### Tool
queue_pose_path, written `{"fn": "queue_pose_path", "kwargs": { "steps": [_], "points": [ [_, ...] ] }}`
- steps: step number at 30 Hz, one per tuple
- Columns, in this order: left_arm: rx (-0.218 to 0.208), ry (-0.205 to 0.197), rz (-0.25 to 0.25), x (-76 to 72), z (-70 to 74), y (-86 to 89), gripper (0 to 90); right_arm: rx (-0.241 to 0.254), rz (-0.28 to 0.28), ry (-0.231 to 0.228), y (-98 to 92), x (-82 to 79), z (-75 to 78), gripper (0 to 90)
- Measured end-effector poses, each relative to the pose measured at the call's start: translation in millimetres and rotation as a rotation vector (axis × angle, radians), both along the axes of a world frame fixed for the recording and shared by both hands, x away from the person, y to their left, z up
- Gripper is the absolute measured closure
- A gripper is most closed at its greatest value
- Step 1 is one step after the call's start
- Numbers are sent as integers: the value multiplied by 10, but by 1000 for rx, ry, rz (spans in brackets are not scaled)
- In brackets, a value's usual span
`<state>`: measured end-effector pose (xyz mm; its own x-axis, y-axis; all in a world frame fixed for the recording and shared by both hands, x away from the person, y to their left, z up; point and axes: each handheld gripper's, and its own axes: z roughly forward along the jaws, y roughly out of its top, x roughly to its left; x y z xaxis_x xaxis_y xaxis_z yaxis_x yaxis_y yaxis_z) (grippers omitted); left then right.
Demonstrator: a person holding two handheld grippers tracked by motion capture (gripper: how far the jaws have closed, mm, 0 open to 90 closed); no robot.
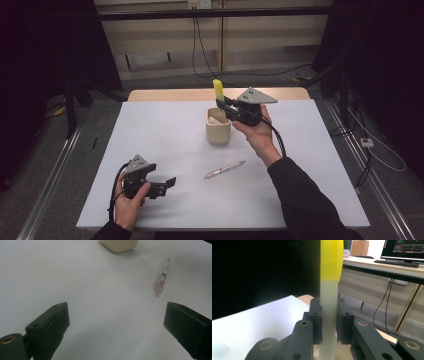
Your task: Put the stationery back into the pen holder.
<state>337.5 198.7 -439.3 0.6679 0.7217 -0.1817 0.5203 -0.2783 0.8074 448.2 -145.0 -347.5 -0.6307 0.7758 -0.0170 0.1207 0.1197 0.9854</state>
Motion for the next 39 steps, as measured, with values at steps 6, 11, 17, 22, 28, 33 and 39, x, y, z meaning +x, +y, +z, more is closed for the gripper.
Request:
{"fn": "queue_pose_path", "kwargs": {
  "steps": [6, 11, 17, 22, 28, 33, 39],
  "points": [
    [1, -4, -10, -4, 3, -3, 62, -22, -2, 23, 55, 85, -87, 782],
    [3, -4, -12, -3, 2, -4, 62, -8, -1, 39, 98, 118, -158, 782],
    [-2, 2, -13, -2, 1, -2, 62, -9, -18, 73, 91, 176, -264, 782],
    [2, 1, -11, -1, -1, -4, 62, -16, -20, 96, 73, 181, -349, 782],
    [5, 2, -15, 0, -2, -7, 62, -20, -34, 126, 28, 187, -430, 781],
    [3, 4, -14, 1, -5, -7, 62, -20, -30, 142, 12, 179, -455, 779],
    [3, 7, -13, 5, -8, -3, 62, 9, -40, 157, -9, 171, -466, 700]
  ]
}}
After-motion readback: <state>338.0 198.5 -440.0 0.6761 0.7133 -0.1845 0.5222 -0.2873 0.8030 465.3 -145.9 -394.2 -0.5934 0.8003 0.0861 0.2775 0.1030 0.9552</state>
